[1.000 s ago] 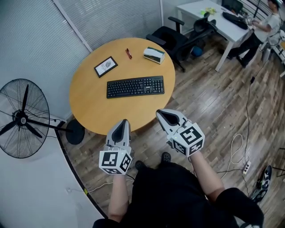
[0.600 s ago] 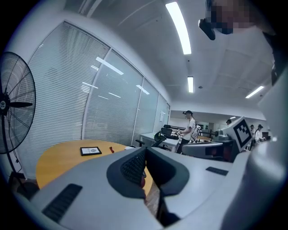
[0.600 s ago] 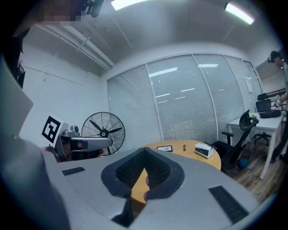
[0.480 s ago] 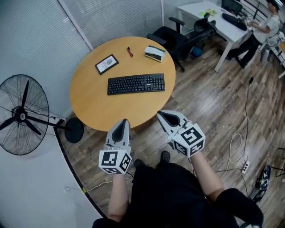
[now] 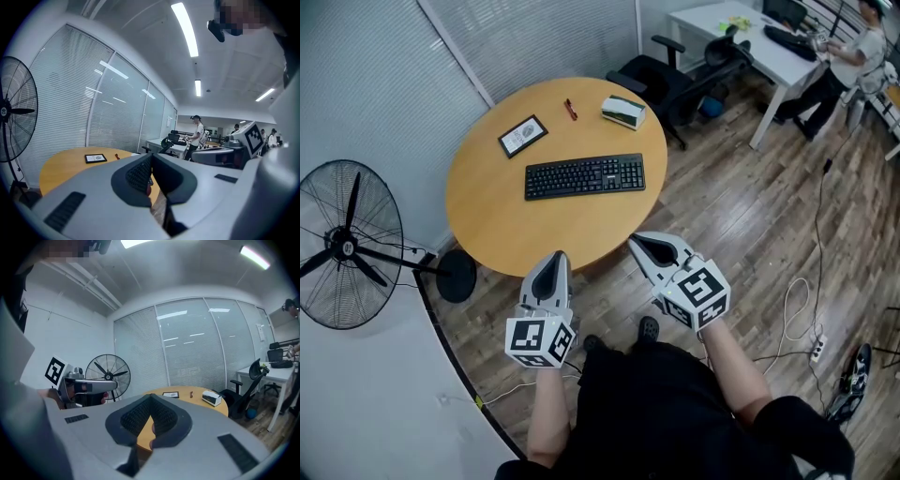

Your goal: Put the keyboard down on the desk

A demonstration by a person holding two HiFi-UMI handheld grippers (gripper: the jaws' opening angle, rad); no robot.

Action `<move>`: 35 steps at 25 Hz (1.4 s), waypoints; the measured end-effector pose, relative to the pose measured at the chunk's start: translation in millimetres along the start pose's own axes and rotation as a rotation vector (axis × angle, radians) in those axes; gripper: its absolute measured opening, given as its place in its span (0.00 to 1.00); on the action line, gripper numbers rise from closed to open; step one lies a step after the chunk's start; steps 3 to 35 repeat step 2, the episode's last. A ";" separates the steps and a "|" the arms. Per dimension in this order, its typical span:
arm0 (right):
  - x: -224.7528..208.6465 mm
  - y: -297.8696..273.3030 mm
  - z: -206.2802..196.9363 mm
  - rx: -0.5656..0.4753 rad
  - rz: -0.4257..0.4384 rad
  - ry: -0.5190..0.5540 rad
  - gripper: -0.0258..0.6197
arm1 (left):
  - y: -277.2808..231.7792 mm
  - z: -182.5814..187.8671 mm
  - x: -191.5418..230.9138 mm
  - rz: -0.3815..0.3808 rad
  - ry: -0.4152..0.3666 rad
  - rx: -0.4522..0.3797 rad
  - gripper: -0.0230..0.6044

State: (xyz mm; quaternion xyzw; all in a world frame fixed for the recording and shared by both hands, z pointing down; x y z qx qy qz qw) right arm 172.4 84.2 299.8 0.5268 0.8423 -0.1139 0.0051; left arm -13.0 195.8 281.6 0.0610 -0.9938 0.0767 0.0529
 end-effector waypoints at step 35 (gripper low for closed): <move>2.5 1.1 -0.9 0.002 0.000 0.001 0.05 | 2.4 -0.3 -0.3 0.000 0.002 0.000 0.04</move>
Point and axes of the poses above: the fingertips, and each gripper's own axes: y backward along the fingers, x to its left, z out of its top, the point moved 8 cm from there along y, backward along the fingers, and after that the axes turned 6 degrees about -z, right-handed, at the moved point
